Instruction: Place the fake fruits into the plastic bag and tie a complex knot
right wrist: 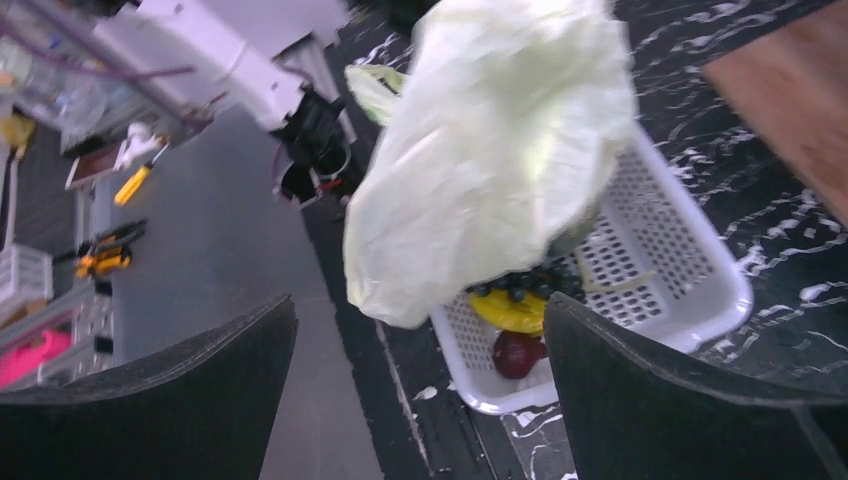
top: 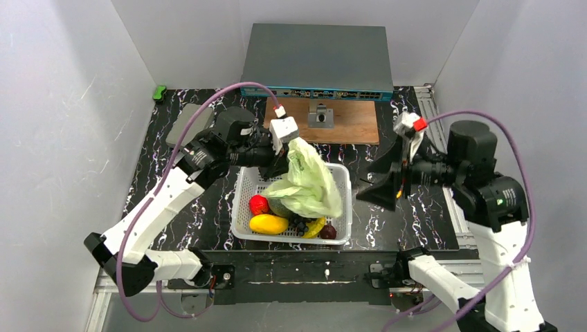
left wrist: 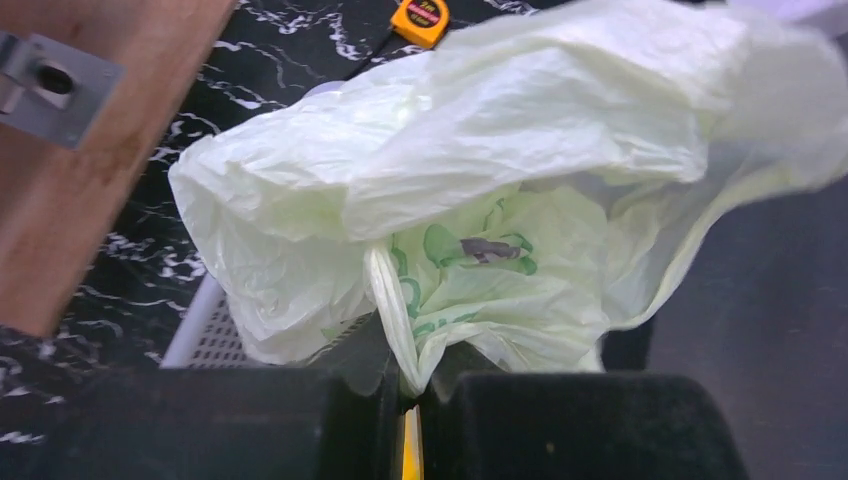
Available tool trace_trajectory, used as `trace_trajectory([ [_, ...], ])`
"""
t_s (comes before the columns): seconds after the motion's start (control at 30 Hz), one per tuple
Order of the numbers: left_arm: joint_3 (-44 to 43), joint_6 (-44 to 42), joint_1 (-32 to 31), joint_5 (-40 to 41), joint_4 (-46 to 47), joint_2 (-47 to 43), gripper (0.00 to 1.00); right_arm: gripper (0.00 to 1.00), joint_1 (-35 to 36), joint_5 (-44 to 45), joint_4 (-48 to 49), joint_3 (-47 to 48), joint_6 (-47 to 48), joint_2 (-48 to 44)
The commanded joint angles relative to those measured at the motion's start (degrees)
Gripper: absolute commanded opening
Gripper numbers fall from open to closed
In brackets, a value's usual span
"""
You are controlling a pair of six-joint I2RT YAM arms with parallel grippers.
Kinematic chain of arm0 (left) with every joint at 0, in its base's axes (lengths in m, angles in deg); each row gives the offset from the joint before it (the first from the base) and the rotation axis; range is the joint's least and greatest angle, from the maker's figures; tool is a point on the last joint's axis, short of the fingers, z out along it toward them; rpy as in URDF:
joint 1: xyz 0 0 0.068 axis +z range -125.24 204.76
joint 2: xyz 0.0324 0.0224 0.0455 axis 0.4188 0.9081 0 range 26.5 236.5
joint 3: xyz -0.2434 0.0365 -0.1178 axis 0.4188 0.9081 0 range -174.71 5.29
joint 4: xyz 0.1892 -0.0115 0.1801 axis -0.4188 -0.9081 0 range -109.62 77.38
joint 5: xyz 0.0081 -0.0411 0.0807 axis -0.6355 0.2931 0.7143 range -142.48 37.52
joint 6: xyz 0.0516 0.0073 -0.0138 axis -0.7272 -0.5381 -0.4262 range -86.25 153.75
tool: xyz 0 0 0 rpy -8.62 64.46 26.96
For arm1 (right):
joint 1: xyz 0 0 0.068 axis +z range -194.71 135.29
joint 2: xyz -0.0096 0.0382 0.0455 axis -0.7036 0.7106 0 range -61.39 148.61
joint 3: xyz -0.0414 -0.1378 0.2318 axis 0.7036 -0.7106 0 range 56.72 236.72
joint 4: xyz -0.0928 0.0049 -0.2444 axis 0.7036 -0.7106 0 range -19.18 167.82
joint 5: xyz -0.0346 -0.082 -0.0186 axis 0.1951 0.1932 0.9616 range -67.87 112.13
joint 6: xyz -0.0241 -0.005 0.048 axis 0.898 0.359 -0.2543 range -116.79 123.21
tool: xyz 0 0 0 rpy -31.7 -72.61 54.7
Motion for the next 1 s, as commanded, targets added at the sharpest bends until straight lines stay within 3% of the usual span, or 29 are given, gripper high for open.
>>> trace_trajectory([
  [0.0,-4.4,12.1,1.2,-9.0,-0.6,3.2,0.0,0.99,8.7,7.8,7.2,-4.9,-4.6,-0.6],
  [0.23,-9.1,16.5,1.5,-12.8,-0.9,7.6,0.0,0.98,21.8,20.1,14.7,-3.6,-5.9,5.4],
  [0.33,-9.4,14.7,1.6,-15.6,-1.1,6.7,0.0,0.96,22.9,28.3,15.9,-5.6,-3.4,6.0],
  [0.37,-9.4,14.2,1.7,-16.0,-1.8,5.9,0.0,0.84,22.9,30.4,15.8,-5.8,-2.4,6.0],
  [0.47,-10.3,11.2,4.5,-20.4,-5.5,3.9,0.0,0.37,21.9,35.4,13.3,-6.7,-0.5,5.0],
  [0.57,-10.8,10.8,11.0,-26.4,-7.9,1.5,0.0,0.01,15.4,34.0,12.0,-11.3,0.7,2.0],
  [0.73,-14.4,14.8,21.8,-36.2,-11.0,1.5,0.0,0.01,1.3,25.2,7.9,-19.2,8.7,-0.7],
  [0.83,-15.3,15.8,23.3,-38.3,-11.6,2.0,0.0,0.01,-0.4,17.5,6.7,-18.7,9.5,-0.1],
  [0.97,-12.5,18.8,23.2,-38.1,-6.4,1.9,0.09,0.01,-0.3,8.6,10.3,-17.6,5.8,1.1],
])
